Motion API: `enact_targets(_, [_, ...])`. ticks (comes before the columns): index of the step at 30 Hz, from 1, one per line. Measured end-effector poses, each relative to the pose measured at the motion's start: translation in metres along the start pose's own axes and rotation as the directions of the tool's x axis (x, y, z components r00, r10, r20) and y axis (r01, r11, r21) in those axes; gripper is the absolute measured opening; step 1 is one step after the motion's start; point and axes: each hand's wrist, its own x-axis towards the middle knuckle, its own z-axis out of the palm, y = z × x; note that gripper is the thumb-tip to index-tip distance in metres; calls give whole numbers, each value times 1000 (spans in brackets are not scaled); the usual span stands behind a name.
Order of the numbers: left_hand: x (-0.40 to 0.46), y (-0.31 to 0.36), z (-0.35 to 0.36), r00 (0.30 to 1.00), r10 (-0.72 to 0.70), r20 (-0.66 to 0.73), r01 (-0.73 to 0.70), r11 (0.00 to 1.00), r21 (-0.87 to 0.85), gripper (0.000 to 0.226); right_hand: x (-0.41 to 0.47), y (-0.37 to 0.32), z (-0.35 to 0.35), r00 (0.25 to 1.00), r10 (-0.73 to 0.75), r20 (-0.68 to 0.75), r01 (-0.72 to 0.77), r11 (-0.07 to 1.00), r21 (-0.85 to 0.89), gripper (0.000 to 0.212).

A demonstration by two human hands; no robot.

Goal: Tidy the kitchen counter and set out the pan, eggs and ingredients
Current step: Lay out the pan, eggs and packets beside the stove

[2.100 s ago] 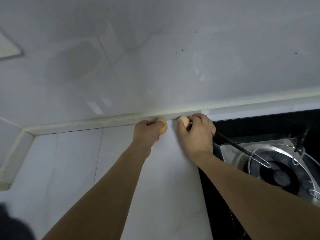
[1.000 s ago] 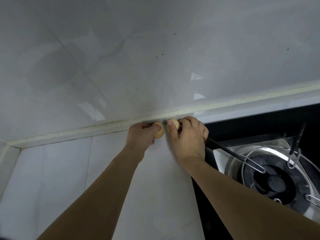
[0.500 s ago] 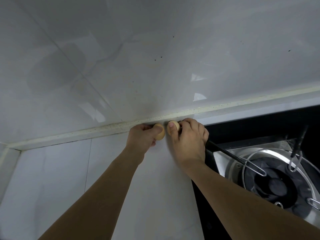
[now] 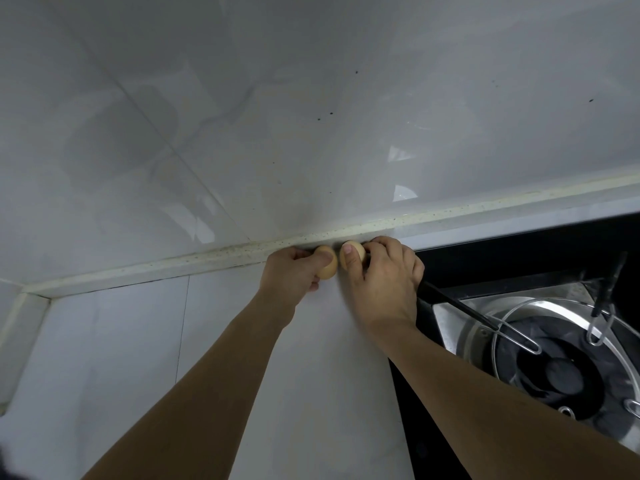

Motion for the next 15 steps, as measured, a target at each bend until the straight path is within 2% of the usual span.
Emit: enact_targets(15, [0,1,-1,999,4,46,-4,1000,0,14,0,-1,0,1000,4,9,-4,1000,7,48])
